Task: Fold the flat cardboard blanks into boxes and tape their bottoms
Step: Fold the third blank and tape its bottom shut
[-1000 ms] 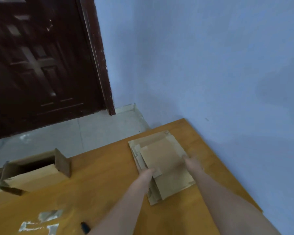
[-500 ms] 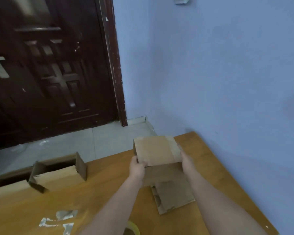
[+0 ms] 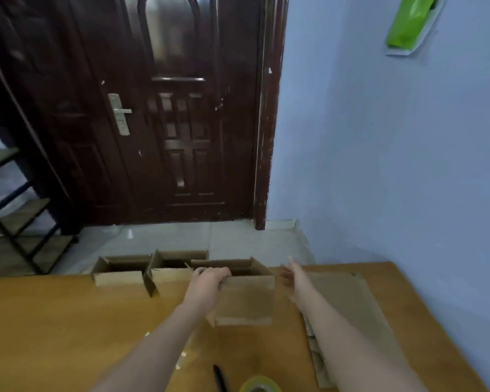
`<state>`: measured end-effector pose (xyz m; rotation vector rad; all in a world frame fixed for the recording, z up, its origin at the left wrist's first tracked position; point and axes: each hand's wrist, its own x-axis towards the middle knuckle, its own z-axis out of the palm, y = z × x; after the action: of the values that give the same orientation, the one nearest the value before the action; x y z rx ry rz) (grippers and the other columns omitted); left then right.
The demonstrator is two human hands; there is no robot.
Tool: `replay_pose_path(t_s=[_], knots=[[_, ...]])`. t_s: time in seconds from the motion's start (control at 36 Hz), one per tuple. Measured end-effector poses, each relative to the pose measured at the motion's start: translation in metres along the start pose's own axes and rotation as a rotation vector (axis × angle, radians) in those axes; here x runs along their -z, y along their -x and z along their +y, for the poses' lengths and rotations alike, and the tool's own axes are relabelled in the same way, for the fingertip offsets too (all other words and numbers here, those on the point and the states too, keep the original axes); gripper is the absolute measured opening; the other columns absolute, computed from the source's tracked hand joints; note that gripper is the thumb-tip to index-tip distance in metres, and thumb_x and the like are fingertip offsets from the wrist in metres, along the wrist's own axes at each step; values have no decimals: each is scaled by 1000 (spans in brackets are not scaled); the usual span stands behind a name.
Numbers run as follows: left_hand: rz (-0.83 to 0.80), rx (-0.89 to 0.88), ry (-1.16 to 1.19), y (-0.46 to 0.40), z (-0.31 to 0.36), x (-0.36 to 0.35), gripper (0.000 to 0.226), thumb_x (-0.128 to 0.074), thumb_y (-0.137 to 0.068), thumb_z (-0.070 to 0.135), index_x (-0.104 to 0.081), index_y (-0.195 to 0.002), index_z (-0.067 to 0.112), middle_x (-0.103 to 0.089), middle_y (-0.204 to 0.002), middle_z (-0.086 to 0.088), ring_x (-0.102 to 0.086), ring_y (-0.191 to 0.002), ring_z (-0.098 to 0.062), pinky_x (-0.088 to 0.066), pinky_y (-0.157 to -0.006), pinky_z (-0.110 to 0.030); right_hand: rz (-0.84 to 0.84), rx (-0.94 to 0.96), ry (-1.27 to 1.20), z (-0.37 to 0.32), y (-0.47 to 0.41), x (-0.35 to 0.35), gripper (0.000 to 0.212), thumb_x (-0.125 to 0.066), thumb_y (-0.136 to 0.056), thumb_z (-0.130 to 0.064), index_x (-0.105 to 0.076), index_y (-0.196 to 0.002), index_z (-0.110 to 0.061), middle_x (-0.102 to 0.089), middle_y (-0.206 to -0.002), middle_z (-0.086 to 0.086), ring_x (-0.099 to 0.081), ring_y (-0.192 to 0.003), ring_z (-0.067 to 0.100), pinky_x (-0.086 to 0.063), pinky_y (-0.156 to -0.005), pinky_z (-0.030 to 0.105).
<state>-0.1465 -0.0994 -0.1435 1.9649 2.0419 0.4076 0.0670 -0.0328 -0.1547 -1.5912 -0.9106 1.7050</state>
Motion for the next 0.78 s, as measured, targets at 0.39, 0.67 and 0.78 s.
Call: replay_pose_path(t_s=[0.39, 0.67, 0.78], knots=[[-110, 163, 153, 53, -71, -2, 12, -47, -95, 19, -55, -97, 26, -50, -105, 5, -51, -90, -9, -44, -78, -20, -287, -58, 507, 47, 20, -111, 44, -47, -94, -16, -42, -138, -14, -51, -117, 7, -49, -106, 22, -40, -91, 31], [-33, 223, 211, 57, -76, -4, 32, -54, -93, 34, -50, -63, 24, -49, -61, 6, -46, -54, -5, -38, -53, -16, -94, 39, 508, 45, 11, -119, 35, -37, -100, -12, -43, -134, -9, -52, -124, 13, -47, -102, 18, -41, -97, 34], [-22, 159, 154, 62, -69, -8, 36, -53, -93, 32, -42, -58, 28, -46, -66, 9, -45, -58, -4, -35, -54, -12, -39, 52, 572, 45, 7, -124, 42, -35, -100, -12, -37, -142, -9, -50, -132, 13, -49, -119, 27, -42, -102, 34]])
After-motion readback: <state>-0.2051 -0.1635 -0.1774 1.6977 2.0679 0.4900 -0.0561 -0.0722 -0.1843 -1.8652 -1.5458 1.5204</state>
